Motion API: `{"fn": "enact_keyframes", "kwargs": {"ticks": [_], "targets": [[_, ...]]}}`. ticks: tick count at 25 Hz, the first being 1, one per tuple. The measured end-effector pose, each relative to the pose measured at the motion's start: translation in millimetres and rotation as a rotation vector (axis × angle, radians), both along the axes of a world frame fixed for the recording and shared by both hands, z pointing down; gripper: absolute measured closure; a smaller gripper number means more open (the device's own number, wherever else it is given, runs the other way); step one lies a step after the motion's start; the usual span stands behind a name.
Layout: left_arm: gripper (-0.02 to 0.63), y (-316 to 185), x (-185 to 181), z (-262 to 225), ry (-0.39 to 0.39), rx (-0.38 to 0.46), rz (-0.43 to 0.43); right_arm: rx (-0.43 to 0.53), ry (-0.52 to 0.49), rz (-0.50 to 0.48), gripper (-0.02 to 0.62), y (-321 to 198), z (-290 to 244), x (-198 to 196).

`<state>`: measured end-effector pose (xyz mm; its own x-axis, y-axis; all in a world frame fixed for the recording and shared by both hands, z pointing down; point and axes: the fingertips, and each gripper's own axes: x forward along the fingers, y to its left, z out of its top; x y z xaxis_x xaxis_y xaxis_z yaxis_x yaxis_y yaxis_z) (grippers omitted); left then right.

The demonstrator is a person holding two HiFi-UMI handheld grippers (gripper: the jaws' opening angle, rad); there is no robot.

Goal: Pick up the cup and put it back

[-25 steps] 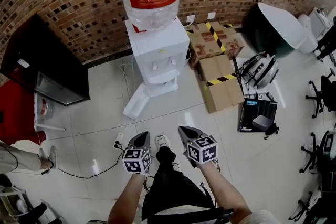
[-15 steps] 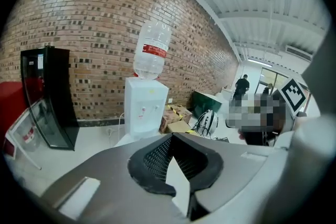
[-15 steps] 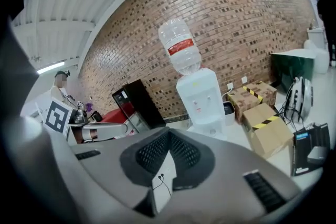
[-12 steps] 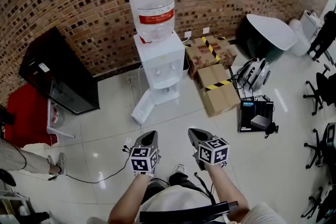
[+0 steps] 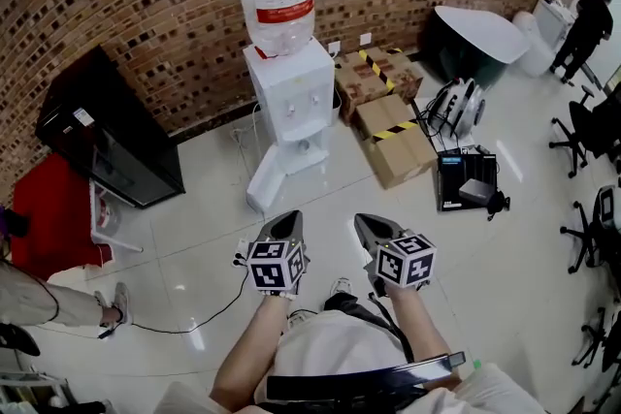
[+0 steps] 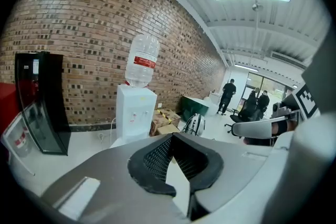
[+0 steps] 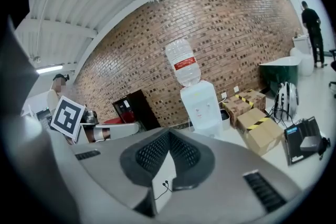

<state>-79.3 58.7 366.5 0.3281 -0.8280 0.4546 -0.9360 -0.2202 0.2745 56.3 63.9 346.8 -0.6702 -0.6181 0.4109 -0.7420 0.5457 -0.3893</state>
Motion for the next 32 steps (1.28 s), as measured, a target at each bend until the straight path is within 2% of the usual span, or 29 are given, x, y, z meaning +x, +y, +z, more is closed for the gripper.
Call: {"fn": "enact_keyframes", "kwargs": {"ticks": [8, 18, 32], "targets": [[0.604, 28.4, 5.1, -6.1, -0.049, 0.035, 0.050, 0.039, 0.014, 0.016, 0.583, 30.4, -17.2, -4.9], [0.604, 44.1, -1.5, -9.2, -0.040, 0.040, 0.056, 0.032, 0.030, 0.004, 0.583, 45.6, -14.2, -18.2], [0.604, 43.2, -12.0, -25.3, -0.015, 0.092, 0.028, 0.050, 0.043, -0.031, 0.583, 46.7, -19.3, -35.6]]}}
